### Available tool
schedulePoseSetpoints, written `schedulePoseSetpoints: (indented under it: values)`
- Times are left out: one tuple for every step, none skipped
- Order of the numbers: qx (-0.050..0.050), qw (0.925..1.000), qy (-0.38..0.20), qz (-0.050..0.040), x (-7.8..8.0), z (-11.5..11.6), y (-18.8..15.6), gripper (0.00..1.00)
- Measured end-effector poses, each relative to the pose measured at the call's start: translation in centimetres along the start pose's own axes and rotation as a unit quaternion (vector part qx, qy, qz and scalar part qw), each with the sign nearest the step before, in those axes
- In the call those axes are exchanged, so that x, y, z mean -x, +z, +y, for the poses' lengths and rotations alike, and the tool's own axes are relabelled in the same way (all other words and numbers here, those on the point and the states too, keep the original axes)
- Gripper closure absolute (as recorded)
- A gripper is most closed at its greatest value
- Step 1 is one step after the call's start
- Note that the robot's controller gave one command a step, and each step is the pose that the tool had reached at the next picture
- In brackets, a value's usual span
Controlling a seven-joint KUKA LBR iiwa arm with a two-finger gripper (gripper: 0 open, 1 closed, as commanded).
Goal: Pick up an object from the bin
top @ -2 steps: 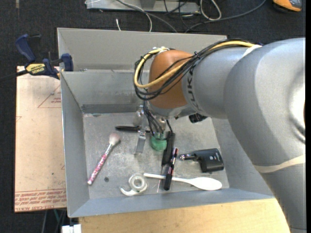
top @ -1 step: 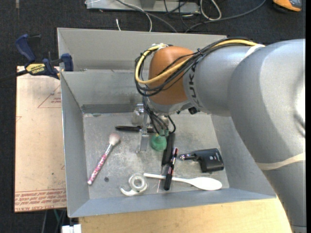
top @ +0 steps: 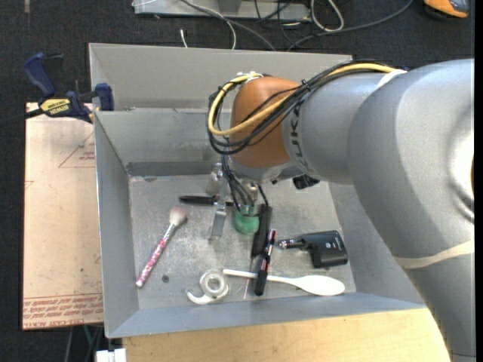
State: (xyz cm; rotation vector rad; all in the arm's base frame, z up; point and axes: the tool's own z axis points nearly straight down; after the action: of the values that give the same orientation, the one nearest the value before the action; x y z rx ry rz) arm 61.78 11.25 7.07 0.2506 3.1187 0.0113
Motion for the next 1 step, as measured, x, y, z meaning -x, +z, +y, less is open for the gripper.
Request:
schedulePoseSetpoints:
  values:
    - [0.0, 0.9977, -0.067, 0.0015, 0.96, 0.0, -0.12, 1.0]
